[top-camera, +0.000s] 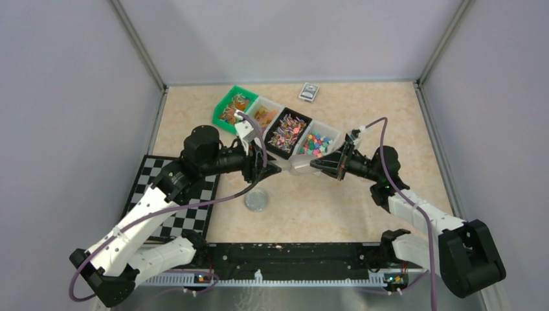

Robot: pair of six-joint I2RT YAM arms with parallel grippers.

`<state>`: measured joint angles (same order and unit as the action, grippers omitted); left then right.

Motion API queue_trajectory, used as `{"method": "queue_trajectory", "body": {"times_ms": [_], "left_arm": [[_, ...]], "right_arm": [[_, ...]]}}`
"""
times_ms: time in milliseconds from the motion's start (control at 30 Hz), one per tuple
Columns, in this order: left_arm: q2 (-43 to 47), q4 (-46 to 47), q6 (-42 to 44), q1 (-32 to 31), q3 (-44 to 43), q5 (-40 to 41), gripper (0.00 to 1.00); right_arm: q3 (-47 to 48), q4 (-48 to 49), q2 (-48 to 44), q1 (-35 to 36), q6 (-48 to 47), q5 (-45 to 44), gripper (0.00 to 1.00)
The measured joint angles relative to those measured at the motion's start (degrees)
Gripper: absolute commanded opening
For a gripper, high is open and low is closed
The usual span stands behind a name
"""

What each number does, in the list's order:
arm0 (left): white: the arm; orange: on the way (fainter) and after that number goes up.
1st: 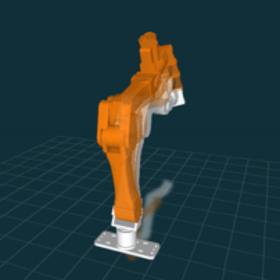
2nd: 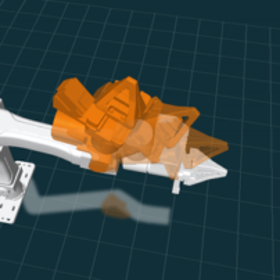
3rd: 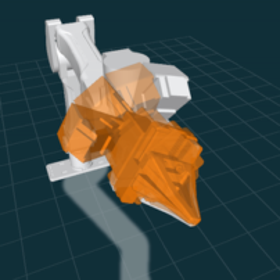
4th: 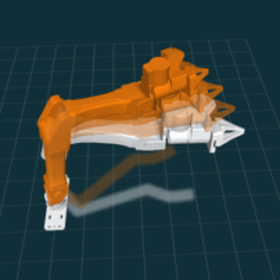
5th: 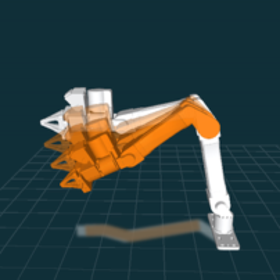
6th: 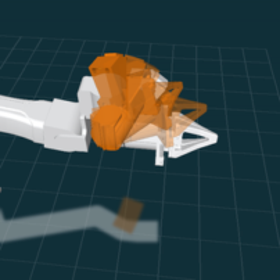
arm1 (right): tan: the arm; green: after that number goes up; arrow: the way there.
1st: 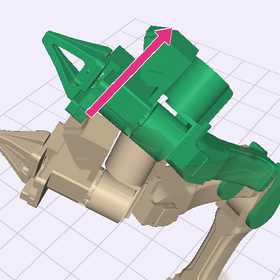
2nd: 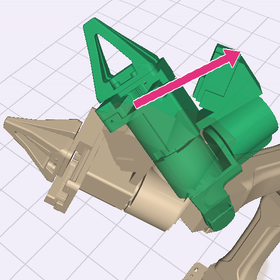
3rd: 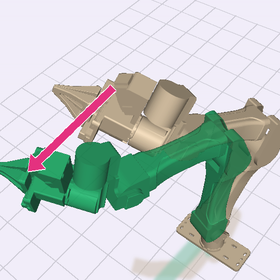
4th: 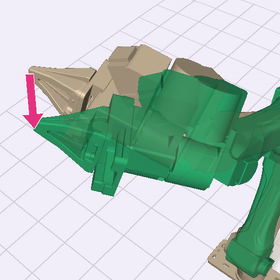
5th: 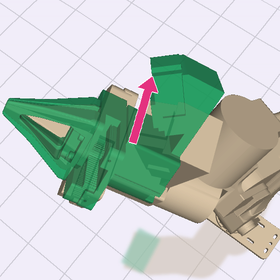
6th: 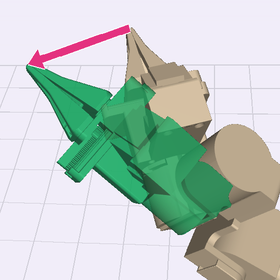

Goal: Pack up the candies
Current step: Pick up the spatula from the center of the board.

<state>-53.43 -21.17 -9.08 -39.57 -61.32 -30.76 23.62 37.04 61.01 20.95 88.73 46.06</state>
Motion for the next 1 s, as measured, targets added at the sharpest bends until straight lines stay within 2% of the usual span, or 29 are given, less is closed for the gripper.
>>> {"method": "queue_trajectory", "body": {"times_ms": [67, 167, 500, 667, 733, 800, 1000], "left_arm": [[-0.35, -2.10, 1.14, -0.02, -0.09, -1.22, 0.55], [-0.55, -4.68, 2.97, -0.02, -0.09, -2.91, 0.61], [-1.20, -7.08, 6.25, -0.11, -0.59, -4.59, 0.61], [-1.22, -6.88, 6.27, -0.13, -0.55, -3.67, 0.57], [-1.16, -6.25, 6.38, -0.13, -0.22, -2.86, 0.51], [-1.14, -5.70, 6.67, -0.17, 0.22, -2.51, 0.36], [-1.20, -4.33, 7.80, -0.26, 1.90, -1.40, 0.08]], "right_arm": [[-0.61, 1.97, 0.66, 0.00, 0.98, 0.17, 0.00], [-1.27, 3.98, 1.31, 0.00, 1.92, 0.55, 0.00], [-1.51, 4.94, 1.42, 0.00, 1.95, 0.74, 0.00], [-1.55, 3.93, 1.42, 0.00, 2.05, 0.59, 0.00], [-1.90, 3.87, 1.40, 0.00, 2.47, 0.33, 0.00], [-2.43, 3.72, 1.38, 0.00, 3.10, 0.11, 0.00], [-4.90, 5.01, 1.42, 0.04, 5.64, -0.94, 0.00]]}}
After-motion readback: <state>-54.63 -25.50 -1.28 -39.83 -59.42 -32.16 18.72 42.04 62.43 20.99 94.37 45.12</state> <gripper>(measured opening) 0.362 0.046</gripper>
